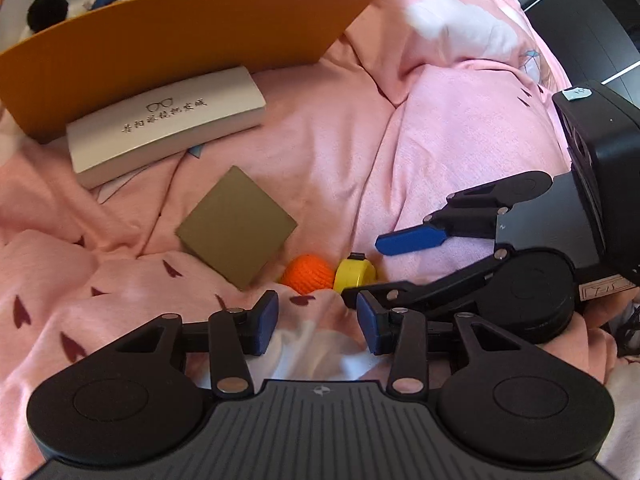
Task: Organize objects
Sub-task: 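Grasp the yellow tape measure with the right tool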
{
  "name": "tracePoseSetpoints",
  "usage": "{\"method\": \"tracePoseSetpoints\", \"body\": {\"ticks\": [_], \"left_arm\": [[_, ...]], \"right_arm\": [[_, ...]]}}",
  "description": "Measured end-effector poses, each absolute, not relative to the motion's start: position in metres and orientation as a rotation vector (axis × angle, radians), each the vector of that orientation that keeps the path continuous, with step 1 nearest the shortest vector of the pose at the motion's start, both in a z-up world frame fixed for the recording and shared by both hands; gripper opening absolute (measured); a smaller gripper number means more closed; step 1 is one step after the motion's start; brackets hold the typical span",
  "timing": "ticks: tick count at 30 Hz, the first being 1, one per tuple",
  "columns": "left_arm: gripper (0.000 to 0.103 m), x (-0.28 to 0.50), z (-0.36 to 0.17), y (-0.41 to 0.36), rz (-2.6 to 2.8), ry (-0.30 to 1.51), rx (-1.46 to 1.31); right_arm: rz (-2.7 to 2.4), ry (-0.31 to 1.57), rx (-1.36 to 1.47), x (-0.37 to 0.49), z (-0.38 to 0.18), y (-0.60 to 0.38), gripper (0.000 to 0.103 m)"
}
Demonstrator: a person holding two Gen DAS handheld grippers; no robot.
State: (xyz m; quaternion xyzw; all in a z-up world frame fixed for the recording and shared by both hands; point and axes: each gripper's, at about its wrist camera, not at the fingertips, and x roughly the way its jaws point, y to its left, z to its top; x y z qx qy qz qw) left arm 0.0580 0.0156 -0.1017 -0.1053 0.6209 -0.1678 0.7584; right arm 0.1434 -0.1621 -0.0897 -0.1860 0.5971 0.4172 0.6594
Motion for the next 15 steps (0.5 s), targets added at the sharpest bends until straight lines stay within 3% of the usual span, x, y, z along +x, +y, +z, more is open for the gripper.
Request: {"method": "tracePoseSetpoints", "body": {"ticks": [9, 15], "left_arm": [[0.041, 0.057, -0.104, 0.004, -0.424, 1.336, -0.100], [0.043, 0.060, -0.106, -0.002, -0.477, 1.338, -0.058]], "right_arm": [[1.071, 1.415, -0.467, 0.138, -0.110, -0.155, 0.062], [1.061, 1.369, -0.505, 0.133, -0.105, -0.158, 0.053]]}}
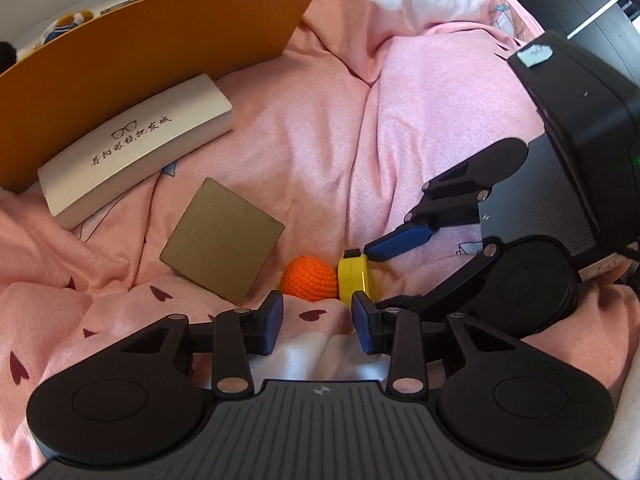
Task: Organize objects
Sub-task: 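Grasp the yellow tape measure with the right tool, then grasp the orange crochet fruit with the left tool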
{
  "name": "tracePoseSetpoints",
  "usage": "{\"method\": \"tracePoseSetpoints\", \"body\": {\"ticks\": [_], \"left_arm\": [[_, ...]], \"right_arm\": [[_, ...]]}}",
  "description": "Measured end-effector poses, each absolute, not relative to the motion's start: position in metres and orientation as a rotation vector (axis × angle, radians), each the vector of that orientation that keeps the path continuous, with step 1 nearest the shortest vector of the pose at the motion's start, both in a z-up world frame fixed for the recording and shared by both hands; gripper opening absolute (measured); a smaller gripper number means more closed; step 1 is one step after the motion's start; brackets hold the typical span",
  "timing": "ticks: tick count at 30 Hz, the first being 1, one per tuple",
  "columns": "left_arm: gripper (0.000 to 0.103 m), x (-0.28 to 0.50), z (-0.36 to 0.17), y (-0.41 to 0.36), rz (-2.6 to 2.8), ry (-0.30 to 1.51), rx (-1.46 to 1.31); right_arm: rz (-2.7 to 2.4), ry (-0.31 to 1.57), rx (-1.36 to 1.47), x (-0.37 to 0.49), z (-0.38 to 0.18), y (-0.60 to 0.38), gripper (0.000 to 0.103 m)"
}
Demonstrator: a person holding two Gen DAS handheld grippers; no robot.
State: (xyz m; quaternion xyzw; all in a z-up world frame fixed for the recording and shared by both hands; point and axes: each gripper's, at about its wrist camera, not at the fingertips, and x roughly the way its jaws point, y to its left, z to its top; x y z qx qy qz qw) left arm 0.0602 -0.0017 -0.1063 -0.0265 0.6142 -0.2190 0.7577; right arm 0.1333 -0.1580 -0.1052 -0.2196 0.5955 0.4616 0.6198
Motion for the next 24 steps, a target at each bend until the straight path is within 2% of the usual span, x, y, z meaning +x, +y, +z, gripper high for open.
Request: {"method": "tracePoseSetpoints", "body": {"ticks": [6, 7, 8, 12, 15, 19, 24], "left_arm": [[0.045, 0.064, -0.110, -0.010, -0.495, 1.340, 0.029], [0.045, 0.066, -0.111, -0.013, -0.492, 1.337, 0.058], [0.045, 0.067, -0.113, -0.017, -0.496, 1.331, 0.090], [0.045, 0.073, -0.124, -0.032, -0.530, 1.356, 0.153], [0.045, 0.074, -0.132, -0.040, -0.528, 1.377, 0.193], [0.045, 0.076, -0.143, -0.043, -0.496, 1.412, 0.202], [0.046, 0.072, -0.149, -0.044, -0.484, 1.403, 0.209]], "right_arm": [[1.010, 1.290, -0.479, 0.146, -0.082, -0.176, 0.051], [1.008, 1.286, -0.457, 0.150, -0.079, -0.180, 0.031], [1.001, 1.290, -0.422, 0.155, -0.075, -0.184, 0.017], [0.907, 1.233, -0.398, 0.171, -0.068, -0.191, 0.014], [0.901, 1.250, -0.393, 0.172, -0.074, -0.191, 0.015], [0.983, 1.224, -0.387, 0.161, -0.069, -0.190, 0.041], [1.044, 1.211, -0.523, 0.149, -0.080, -0.171, 0.049]]}}
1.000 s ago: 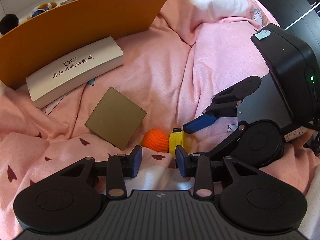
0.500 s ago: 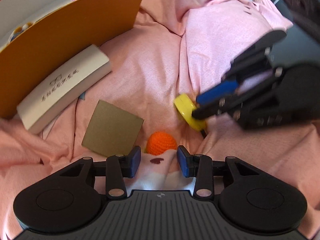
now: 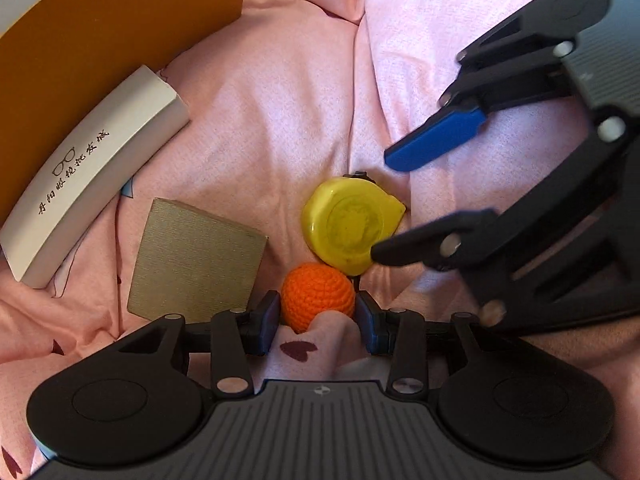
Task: Organize objects
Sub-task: 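Grasp the orange crochet fruit with the left tool, then carry the orange crochet fruit and yellow tape measure into the orange box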
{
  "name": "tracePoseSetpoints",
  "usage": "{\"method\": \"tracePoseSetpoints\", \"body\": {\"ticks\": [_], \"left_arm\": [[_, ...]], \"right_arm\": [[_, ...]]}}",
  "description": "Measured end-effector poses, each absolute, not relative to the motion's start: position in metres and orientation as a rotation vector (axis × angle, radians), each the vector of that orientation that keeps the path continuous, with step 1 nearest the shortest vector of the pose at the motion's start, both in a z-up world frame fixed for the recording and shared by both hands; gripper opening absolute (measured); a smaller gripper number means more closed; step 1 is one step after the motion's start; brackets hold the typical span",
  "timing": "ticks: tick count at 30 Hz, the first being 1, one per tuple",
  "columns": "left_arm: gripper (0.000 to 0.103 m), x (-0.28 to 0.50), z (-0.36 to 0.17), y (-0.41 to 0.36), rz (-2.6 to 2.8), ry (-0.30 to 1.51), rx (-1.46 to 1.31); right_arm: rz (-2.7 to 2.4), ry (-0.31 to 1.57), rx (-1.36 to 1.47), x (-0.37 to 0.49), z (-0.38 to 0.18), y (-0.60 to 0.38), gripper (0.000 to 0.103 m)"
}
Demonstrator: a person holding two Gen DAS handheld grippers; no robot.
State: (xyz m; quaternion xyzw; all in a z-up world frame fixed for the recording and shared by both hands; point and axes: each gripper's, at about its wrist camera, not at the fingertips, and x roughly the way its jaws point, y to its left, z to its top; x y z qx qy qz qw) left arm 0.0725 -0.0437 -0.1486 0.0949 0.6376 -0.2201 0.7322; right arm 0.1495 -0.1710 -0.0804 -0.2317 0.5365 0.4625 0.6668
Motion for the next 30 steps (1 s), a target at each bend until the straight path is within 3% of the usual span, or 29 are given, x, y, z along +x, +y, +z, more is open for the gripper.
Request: {"method": "tracePoseSetpoints", "body": {"ticks": [13, 17, 30], "left_arm": [[0.044, 0.046, -0.113, -0.007, -0.413, 1.304, 0.057], [0.043, 0.043, -0.095, 0.001, -0.413, 1.278, 0.009], [0.043, 0.051, -0.066, 0.014, -0.372, 1.180, -0.052]], "right_arm": [[1.036, 1.293, -0.495, 0.159, -0.107, -0.159, 0.055], [1.029, 1.284, -0.530, 0.153, -0.110, -0.152, 0.062], [0.982, 1.229, -0.529, 0.150, -0.101, -0.153, 0.056]]}}
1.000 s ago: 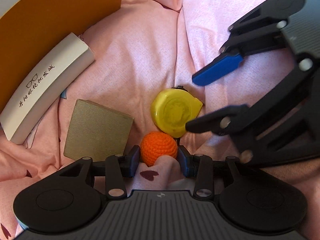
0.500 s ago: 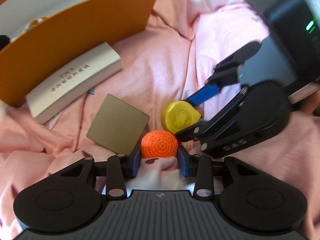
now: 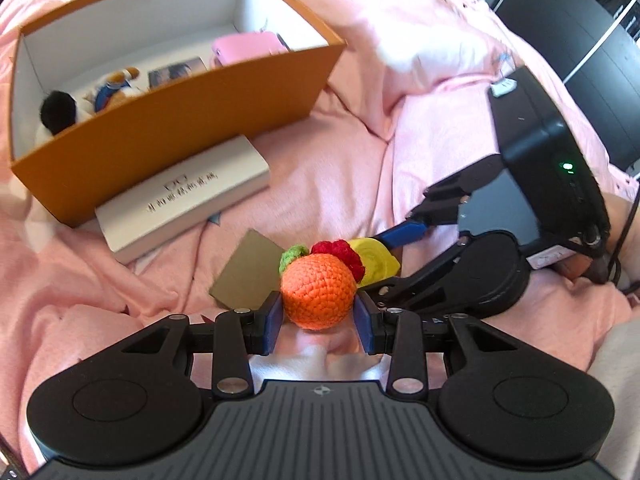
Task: Organize objects
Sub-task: 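Carry the orange crochet fruit and yellow tape measure into the orange box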
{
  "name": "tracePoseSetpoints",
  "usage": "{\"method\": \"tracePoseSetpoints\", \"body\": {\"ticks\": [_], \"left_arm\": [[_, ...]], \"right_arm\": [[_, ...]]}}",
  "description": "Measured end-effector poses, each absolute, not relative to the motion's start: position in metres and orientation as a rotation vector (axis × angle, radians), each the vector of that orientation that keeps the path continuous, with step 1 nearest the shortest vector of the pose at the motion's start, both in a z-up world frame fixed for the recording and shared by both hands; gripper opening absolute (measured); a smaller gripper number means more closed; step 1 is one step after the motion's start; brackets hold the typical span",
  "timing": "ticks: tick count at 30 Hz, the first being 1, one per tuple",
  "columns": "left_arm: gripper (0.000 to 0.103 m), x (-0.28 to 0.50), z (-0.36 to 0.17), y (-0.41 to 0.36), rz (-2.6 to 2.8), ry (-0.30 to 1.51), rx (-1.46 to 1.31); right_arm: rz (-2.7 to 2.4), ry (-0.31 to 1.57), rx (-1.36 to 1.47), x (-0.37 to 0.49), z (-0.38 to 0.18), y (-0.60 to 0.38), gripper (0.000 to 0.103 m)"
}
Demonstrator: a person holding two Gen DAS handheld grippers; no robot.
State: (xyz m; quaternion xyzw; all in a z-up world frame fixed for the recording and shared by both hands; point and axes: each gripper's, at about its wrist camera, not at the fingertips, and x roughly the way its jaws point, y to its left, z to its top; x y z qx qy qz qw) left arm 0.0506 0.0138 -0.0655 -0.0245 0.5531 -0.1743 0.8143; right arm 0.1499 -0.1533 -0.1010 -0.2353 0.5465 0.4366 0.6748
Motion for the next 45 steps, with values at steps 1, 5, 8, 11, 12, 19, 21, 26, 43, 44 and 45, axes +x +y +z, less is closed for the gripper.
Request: {"method": "tracePoseSetpoints", "body": {"ticks": [1, 5, 8, 11, 12, 19, 21, 26, 43, 44, 45], "left_arm": [[0.043, 0.051, -0.063, 0.015, -0.364, 1.174, -0.056], [0.043, 0.059, -0.057, 0.018, -0.325, 1.159, -0.061], [0.043, 0.065, -0.052, 0.017, -0.297, 1.137, -0.045], [0.043, 0.072, -0.046, 0.017, -0.286, 1.111, -0.032], [0.043, 0.074, -0.044, 0.017, -0.283, 1.102, -0.028], [0.043, 0.093, -0.016, 0.025, -0.263, 1.021, 0.012], [0.043, 0.101, -0.006, 0.031, -0.257, 0.992, 0.012], [0.043, 0.130, 0.012, 0.049, -0.234, 0.933, 0.005], [0.043, 0.269, -0.027, 0.096, -0.202, 1.053, -0.197], [0.043, 0.275, -0.031, 0.099, -0.197, 1.062, -0.207], [0.043, 0.281, -0.034, 0.101, -0.192, 1.069, -0.215]], "right_arm": [[0.982, 1.221, -0.519, 0.151, -0.097, -0.155, 0.056], [0.987, 1.175, -0.486, 0.153, -0.079, -0.158, 0.055], [0.996, 1.141, -0.462, 0.159, -0.063, -0.159, 0.055], [1.004, 1.105, -0.431, 0.166, -0.046, -0.158, 0.056], [1.007, 1.090, -0.425, 0.168, -0.040, -0.157, 0.055], [1.017, 0.987, -0.431, 0.188, -0.004, -0.145, 0.055], [1.021, 0.957, -0.435, 0.197, 0.007, -0.141, 0.055], [1.011, 0.884, -0.439, 0.221, 0.033, -0.133, 0.056], [1.008, 0.856, -0.560, 0.323, 0.023, -0.058, 0.055], [1.003, 0.862, -0.569, 0.329, 0.020, -0.051, 0.055], [1.001, 0.865, -0.582, 0.336, 0.017, -0.044, 0.056]]}}
